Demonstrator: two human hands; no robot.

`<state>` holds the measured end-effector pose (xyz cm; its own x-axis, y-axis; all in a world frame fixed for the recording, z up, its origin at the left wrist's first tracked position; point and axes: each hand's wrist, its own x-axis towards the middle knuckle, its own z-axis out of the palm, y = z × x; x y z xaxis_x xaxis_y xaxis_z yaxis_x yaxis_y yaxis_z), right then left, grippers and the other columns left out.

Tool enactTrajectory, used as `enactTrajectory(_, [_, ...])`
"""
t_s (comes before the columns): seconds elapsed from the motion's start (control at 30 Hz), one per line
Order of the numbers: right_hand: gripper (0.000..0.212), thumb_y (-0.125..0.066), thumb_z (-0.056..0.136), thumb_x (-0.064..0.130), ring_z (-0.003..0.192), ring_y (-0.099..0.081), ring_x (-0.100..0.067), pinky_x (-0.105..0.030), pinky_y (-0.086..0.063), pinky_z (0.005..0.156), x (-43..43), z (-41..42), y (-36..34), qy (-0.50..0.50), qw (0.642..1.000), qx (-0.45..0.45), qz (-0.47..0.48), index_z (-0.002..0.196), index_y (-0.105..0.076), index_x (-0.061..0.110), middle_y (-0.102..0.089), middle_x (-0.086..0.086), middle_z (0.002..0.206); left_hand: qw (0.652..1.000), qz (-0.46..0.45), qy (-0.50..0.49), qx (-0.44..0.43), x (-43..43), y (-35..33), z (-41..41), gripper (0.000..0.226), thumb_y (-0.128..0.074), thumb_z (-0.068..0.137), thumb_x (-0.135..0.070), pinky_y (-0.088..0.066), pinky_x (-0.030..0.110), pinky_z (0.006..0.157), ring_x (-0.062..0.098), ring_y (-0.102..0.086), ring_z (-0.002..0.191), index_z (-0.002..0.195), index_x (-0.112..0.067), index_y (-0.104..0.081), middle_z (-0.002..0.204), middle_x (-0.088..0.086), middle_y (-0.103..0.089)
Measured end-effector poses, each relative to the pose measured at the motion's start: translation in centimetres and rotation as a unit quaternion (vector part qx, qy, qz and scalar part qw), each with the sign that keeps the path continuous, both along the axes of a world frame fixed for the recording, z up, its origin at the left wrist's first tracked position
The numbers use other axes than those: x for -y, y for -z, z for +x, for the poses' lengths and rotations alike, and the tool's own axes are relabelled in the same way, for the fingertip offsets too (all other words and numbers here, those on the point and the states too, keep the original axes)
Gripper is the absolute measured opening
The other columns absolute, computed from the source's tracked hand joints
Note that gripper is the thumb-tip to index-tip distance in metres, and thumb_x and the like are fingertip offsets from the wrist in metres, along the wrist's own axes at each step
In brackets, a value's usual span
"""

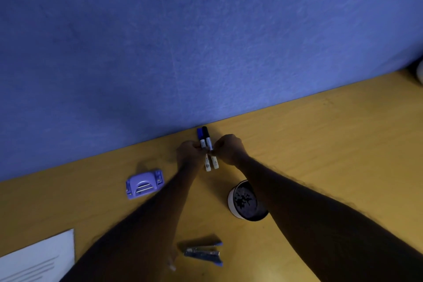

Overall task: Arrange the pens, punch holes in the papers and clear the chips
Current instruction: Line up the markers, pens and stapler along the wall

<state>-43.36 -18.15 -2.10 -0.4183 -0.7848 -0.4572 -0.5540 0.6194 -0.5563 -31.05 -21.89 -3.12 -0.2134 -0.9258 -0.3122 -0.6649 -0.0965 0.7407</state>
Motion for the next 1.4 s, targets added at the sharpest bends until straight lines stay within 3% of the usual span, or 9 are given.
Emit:
enactTrajectory(0.1, [0.029, -0.078, 0.079, 0.03, 0.085, -0.067, -0.02, -0.033, -0.056, 0.07, -0.3, -0.2, -0.4, -0.008, 1.0, -0.016, 0.017, 0.093, -0.072, 0.005, -0.072, -0.009, 0.095, 1.0, 0.01, 0.013, 0.026, -0.1, -0.2, 0.6, 0.028, -0.074, 0.081, -0.024, -0.043, 0.022, 0.065, 0.022, -0.07, 0.087, 0.099, -0.002, -0.075, 0.099, 0.015, -0.075])
enactTrajectory(0.23, [0.033, -0.08, 0.078, 0.03, 0.083, -0.065, -0.017, -0.025, -0.051, 0.061, -0.8, -0.2, -0.9, -0.013, 0.999, -0.022, 0.028, 0.097, -0.072, 0.005, -0.071, -0.008, 0.098, 0.998, 0.022, 0.044, 0.049, -0.5, -0.4, 1.3, 0.026, -0.069, 0.086, -0.027, -0.036, 0.018, 0.058, 0.018, -0.066, 0.083, 0.095, -0.002, -0.074, 0.098, 0.013, -0.075])
enactTrajectory(0.47, [0.037, -0.076, 0.081, 0.03, 0.099, -0.062, -0.022, -0.032, -0.053, 0.077, -1.3, 0.3, -2.5, -0.06, 0.995, -0.082, 0.011, 0.107, -0.068, 0.004, -0.065, -0.01, 0.111, 0.995, 0.006, 0.064, 0.076, -1.8, -0.9, 2.8, 0.031, -0.068, 0.086, -0.035, -0.033, 0.022, 0.065, 0.01, -0.055, 0.076, 0.083, -0.004, -0.072, 0.092, 0.01, -0.073])
enactTrajectory(0.67, [0.028, -0.066, 0.085, 0.017, 0.104, -0.061, -0.026, -0.035, -0.055, 0.081, -1.4, 2.7, -5.8, -0.087, 0.989, -0.113, -0.043, 0.111, -0.066, 0.006, -0.064, -0.011, 0.115, 0.992, -0.075, 0.074, 0.067, -3.1, -2.7, 6.2, 0.032, -0.066, 0.089, -0.03, -0.036, 0.027, 0.091, 0.026, -0.059, 0.112, 0.108, -0.004, -0.071, 0.115, 0.013, -0.069])
enactTrajectory(0.77, [0.025, -0.066, 0.083, 0.016, 0.103, -0.063, -0.029, -0.024, -0.045, 0.067, -2.2, 4.7, -7.2, -0.109, 0.985, -0.107, -0.086, 0.106, -0.067, 0.006, -0.068, -0.012, 0.108, 0.996, -0.075, 0.047, 0.015, -4.0, -3.4, 8.8, 0.028, -0.073, 0.084, -0.023, -0.038, 0.023, 0.084, 0.026, -0.064, 0.104, 0.103, -0.003, -0.071, 0.108, 0.014, -0.071])
enactTrajectory(0.9, [0.032, -0.07, 0.085, 0.022, 0.107, -0.061, -0.023, -0.029, -0.047, 0.086, -5.1, 8.2, -8.0, -0.163, 0.973, -0.097, -0.131, 0.115, -0.067, 0.01, -0.069, -0.008, 0.112, 0.997, -0.064, 0.036, -0.008, -6.0, -4.2, 12.5, 0.025, -0.074, 0.082, -0.02, -0.044, 0.024, 0.08, 0.022, -0.066, 0.095, 0.101, -0.004, -0.071, 0.103, 0.011, -0.072])
enactTrajectory(1.0, [0.031, -0.071, 0.085, 0.022, 0.101, -0.065, -0.022, -0.029, -0.051, 0.085, -7.9, 10.4, -7.5, -0.197, 0.967, -0.073, -0.146, 0.114, -0.068, 0.011, -0.071, -0.007, 0.11, 0.997, -0.064, 0.034, -0.005, -7.5, -4.1, 15.2, 0.023, -0.073, 0.083, -0.019, -0.04, 0.018, 0.077, 0.012, -0.063, 0.088, 0.101, -0.005, -0.072, 0.102, 0.008, -0.073])
enactTrajectory(1.3, [0.033, -0.069, 0.085, 0.024, 0.109, -0.06, -0.024, -0.032, -0.05, 0.091, -15.3, 13.0, -3.8, -0.278, 0.955, -0.097, -0.033, 0.116, -0.066, 0.012, -0.066, -0.007, 0.115, 0.999, -0.023, 0.024, 0.016, -12.3, -2.7, 21.0, 0.023, -0.074, 0.08, -0.022, -0.041, 0.019, 0.079, 0.014, -0.065, 0.091, 0.1, -0.01, -0.074, 0.102, 0.003, -0.073])
enactTrajectory(1.4, [0.047, -0.07, 0.083, 0.042, 0.114, -0.054, -0.023, -0.035, -0.049, 0.091, -16.9, 13.1, -2.8, -0.293, 0.947, -0.128, 0.001, 0.122, -0.062, 0.017, -0.059, -0.005, 0.121, 0.999, -0.026, 0.025, -0.005, -13.5, -2.8, 22.0, 0.015, -0.077, 0.078, -0.027, -0.04, 0.017, 0.071, 0.007, -0.062, 0.079, 0.088, -0.017, -0.074, 0.09, -0.004, -0.072])
